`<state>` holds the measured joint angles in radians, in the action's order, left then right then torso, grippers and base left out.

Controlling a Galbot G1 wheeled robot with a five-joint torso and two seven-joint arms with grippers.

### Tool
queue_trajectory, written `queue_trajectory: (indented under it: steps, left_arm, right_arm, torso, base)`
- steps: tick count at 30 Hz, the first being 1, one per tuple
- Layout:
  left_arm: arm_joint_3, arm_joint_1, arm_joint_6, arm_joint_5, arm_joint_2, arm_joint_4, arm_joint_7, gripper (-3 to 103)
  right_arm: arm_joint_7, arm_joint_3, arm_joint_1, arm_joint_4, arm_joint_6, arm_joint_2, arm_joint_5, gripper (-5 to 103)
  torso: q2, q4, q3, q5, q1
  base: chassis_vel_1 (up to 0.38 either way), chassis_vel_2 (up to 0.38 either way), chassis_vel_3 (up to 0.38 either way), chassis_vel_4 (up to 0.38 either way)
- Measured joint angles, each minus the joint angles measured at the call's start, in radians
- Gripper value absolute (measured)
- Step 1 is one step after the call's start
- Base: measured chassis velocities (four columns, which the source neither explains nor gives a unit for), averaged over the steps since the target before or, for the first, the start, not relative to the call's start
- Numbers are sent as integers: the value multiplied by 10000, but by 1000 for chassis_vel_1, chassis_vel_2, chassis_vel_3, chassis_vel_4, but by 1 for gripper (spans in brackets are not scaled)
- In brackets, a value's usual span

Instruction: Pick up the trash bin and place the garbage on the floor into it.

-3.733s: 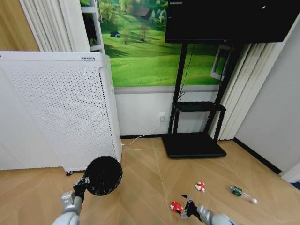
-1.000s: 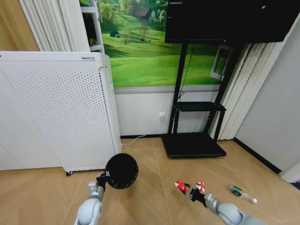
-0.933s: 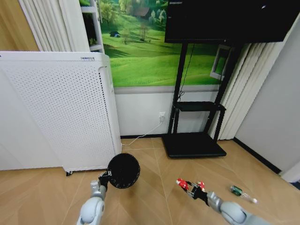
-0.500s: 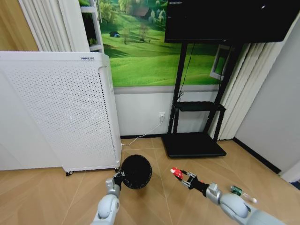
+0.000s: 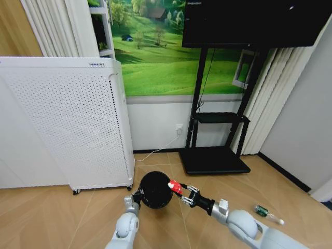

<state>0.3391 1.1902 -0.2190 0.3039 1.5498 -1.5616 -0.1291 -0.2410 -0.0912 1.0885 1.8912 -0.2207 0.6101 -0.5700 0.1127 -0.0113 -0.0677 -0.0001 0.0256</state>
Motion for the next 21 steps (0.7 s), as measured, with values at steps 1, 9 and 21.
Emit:
queue_trajectory:
  steps: [1, 9, 21]
  left_arm:
    - [0, 0, 0, 0, 0, 0, 0, 3]
    - [-498, 14, -62, -267, 226, 138, -38, 3]
    - [-587, 151, -97, -330, 179, 40, -29, 3]
  right_arm:
    - [0, 0, 0, 0, 0, 0, 0, 47]
    - [-25, -1479, -1688, -1322, -112, 1389, 28, 47]
    - [115, -2337, -2969, -2277, -28, 2005, -162, 42]
  torso:
    - [0, 0, 0, 0, 0]
    - [0, 0, 0, 2, 0]
    - [0, -1, 0, 0, 0]
  base:
    - [0, 0, 0, 0]
    - [0, 0, 0, 0]
    - [0, 0, 0, 0]
